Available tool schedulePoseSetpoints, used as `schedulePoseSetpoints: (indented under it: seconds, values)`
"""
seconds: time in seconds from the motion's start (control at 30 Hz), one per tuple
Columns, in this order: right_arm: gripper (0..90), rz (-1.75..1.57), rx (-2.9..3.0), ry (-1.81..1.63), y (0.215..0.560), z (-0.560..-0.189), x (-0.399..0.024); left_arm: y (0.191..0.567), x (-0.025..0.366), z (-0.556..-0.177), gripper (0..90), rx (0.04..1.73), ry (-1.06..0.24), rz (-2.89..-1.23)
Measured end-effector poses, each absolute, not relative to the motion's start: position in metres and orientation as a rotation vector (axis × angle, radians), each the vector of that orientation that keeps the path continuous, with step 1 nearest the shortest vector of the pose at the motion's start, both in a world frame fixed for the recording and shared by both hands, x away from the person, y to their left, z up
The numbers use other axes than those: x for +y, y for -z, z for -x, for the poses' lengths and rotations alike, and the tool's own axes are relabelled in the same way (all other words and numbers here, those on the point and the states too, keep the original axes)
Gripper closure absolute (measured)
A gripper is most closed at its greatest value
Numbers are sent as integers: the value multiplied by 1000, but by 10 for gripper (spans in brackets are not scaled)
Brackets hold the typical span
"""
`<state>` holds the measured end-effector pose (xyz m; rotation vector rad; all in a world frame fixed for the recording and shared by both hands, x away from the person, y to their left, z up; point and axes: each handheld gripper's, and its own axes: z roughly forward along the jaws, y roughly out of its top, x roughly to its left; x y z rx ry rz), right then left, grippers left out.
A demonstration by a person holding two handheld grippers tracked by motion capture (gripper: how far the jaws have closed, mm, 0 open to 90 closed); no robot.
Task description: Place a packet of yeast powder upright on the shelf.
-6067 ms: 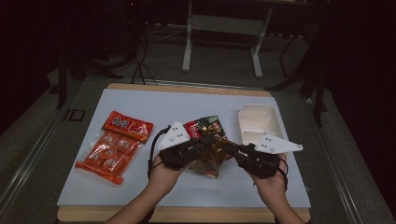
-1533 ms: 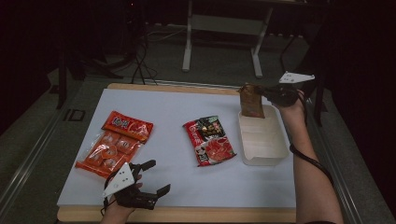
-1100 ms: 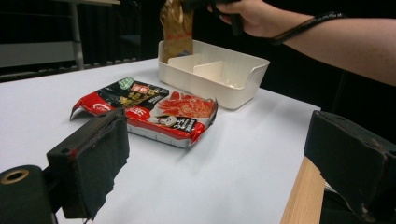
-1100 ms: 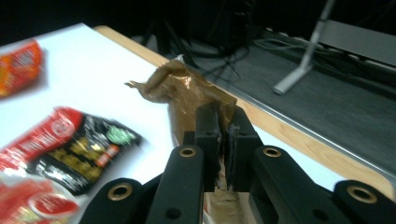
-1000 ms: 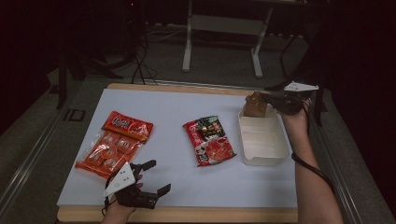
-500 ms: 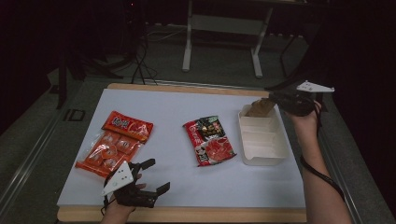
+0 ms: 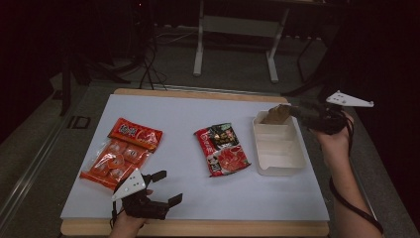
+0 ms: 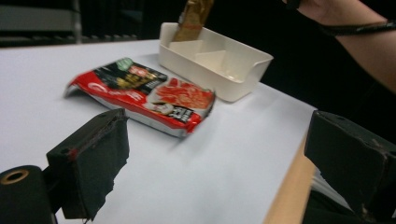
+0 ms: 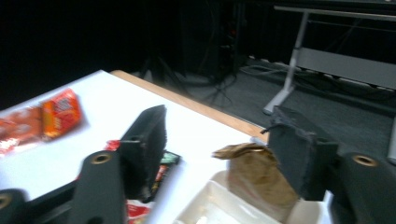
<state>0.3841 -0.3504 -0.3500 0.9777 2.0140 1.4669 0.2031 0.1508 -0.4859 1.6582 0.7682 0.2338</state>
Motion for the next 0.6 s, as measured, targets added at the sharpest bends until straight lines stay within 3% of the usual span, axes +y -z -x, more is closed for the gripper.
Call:
schedulePoseSetpoints:
  seconds: [0.13,0.2,0.6]
  values:
    - [157,-1007,1964,-1533,354,-360,-348,483,148,-203,67,764,-222,-1697]
    - [123,-1026,1959,-1520,359,-349,-345,483,145,-204,69,767,-255,-1717]
    - [136,-997,1972,-1665,390,-270,-327,480,130,-218,127,745,-229,-1728]
